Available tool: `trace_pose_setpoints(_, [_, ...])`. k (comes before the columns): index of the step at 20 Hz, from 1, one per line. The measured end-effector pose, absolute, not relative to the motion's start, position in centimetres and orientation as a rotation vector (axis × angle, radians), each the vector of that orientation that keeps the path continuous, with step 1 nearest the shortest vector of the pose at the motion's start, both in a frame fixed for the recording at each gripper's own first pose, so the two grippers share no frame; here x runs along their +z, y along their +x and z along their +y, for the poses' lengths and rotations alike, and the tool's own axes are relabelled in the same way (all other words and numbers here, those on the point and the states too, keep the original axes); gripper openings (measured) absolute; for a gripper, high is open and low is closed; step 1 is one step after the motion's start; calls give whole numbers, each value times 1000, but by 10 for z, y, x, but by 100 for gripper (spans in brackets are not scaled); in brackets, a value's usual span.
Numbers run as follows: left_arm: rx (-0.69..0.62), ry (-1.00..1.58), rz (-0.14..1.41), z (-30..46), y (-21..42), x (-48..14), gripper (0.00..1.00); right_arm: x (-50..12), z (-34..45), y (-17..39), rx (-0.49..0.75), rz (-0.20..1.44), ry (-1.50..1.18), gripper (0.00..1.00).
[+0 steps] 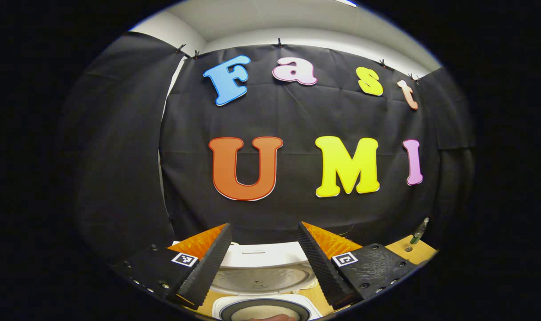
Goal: Close the left gripper, press the button to open the rice cooker; take a wooden spoon from the chopstick holder with the right hand, scoop a spoonful of rice and pour it into the rice cooker, then put the wooden spoon back into the chopstick holder.
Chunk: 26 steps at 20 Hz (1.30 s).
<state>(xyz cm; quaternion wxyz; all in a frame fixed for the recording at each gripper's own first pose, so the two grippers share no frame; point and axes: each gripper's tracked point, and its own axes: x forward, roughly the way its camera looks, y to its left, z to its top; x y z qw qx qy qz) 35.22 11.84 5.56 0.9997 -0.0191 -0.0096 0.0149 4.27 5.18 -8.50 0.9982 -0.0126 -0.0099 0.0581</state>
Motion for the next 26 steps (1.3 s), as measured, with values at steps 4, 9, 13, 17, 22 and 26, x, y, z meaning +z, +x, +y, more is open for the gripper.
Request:
trace_pose_setpoints(4, [18, -115, -3, 126, 375, 46, 93, -83, 48, 34, 95, -14, -29, 100])
trace_pose_setpoints(9, [101, -39, 65, 139, 381, 25, 96, -85, 43, 14, 65, 6, -40, 100])
trace_pose_setpoints(13, [109, -8, 108, 133, 361, 18, 96, -77, 40, -10, 59, -9, -33, 100])
trace_pose_setpoints(17, [85, -5, 121, 126, 326, 10, 97, -79, 37, -36, 70, -27, -20, 100])
trace_pose_setpoints(22, [91, -5, 140, 116, 276, -17, 96, -84, 30, -62, 94, -43, -2, 100])
trace_pose_setpoints(26, [84, -20, 187, 106, 246, -48, 96, -86, 16, -76, 98, -54, 19, 100])
